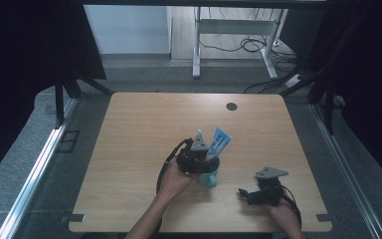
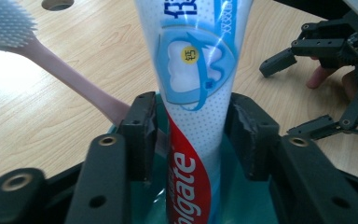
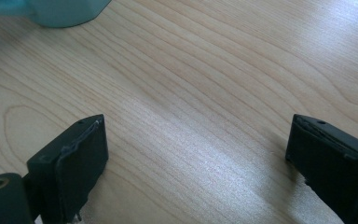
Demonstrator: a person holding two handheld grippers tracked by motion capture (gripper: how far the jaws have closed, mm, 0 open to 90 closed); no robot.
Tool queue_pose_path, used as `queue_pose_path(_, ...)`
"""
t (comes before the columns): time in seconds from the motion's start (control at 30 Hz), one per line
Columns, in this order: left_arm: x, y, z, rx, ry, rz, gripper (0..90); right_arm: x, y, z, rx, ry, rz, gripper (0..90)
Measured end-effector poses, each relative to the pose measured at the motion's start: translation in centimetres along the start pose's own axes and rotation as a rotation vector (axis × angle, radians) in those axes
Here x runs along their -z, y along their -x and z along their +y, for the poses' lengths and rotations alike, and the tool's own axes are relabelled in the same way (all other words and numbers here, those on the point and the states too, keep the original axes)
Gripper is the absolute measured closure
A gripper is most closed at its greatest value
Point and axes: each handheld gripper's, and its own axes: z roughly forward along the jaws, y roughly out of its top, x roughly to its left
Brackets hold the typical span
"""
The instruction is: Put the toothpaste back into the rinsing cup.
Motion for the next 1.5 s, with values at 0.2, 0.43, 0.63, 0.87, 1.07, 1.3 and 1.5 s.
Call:
queue_pose_path(0.2, 0.5, 0.4, 0.4, -0.013, 0.005, 0.017, 42.7, 0.0, 0.0, 0.0, 0.000, 0.000, -0.001, 5.3)
queue_pose_path(0.43, 1.4, 1.0, 0.7, -0.018, 0.002, 0.027, 30.6, 0.0, 0.0, 0.0, 0.002, -0.001, -0.002, 5.3)
queue_pose_path(0.63, 2.1, 1.3, 0.6, 0.005, -0.004, 0.035, 21.3, 0.0, 0.0, 0.0, 0.002, -0.002, -0.002, 5.3)
queue_pose_path(0.87, 3.5, 1.1, 0.4, 0.010, -0.008, 0.065, 13.6, 0.0, 0.0, 0.0, 0.002, -0.002, -0.002, 5.2)
queue_pose_path(1.07, 5.0, 0.5, -0.1, 0.026, -0.005, 0.088, 8.2, 0.0, 0.0, 0.0, 0.003, -0.003, -0.002, 5.3)
queue_pose_path(1.3, 6.6, -0.6, -1.3, 0.051, 0.003, 0.113, 2.8, 0.0, 0.0, 0.0, 0.002, -0.002, -0.003, 5.3)
queue_pose_path(1.5, 7.8, -1.6, -2.5, 0.080, 0.015, 0.139, 1.0, 0.0, 0.0, 0.0, 0.004, 0.000, -0.004, 5.3)
